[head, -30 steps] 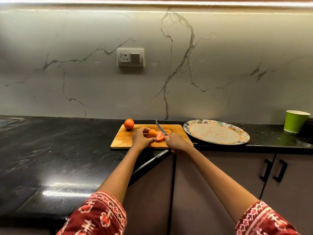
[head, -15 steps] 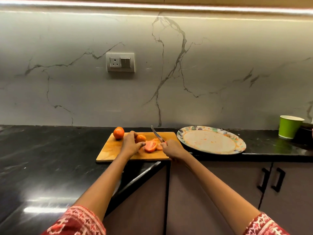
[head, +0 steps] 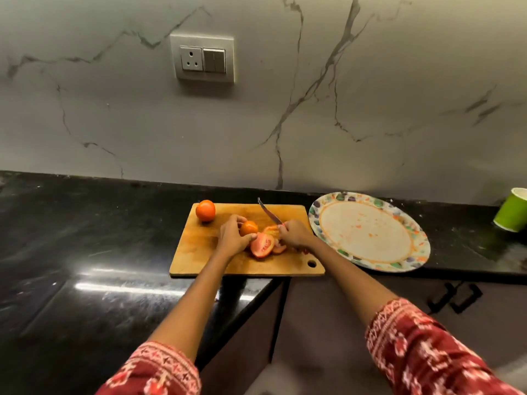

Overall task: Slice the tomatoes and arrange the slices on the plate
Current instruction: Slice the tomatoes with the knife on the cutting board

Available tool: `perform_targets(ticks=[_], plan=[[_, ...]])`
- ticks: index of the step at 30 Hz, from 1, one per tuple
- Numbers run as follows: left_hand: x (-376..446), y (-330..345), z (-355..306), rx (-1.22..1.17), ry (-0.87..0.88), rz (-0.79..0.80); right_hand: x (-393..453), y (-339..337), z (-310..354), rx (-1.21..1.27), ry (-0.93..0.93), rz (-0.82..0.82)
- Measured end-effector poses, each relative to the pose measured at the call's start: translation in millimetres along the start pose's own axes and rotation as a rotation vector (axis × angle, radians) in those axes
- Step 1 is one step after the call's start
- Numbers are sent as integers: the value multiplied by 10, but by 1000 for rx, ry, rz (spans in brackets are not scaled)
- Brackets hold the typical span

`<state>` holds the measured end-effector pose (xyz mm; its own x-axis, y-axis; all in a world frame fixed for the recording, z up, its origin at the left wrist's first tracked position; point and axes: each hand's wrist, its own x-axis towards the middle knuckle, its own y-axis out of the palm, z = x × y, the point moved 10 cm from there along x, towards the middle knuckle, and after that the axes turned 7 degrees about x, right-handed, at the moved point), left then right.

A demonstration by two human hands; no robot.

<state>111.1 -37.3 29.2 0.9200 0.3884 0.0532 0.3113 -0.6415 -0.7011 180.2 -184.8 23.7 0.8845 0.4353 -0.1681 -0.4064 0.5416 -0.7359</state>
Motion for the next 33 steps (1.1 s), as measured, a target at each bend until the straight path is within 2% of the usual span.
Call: perform_targets(ticks=[4, 12, 21, 27, 33], plan=[[-71, 44, -18, 64, -74, 106, -138, -101, -10, 24, 85, 23], [-163, 46, -168, 45, -75, 251, -379, -60, 49, 38, 255, 62], [-192, 36, -51, -19, -46, 306, -395, 74, 250, -11, 209, 107], [-76, -46, -45, -90, -49, 199, -277, 146, 306, 26, 175, 124], [43, 21, -55, 8, -85, 237, -241, 84, 209, 81, 150, 129]])
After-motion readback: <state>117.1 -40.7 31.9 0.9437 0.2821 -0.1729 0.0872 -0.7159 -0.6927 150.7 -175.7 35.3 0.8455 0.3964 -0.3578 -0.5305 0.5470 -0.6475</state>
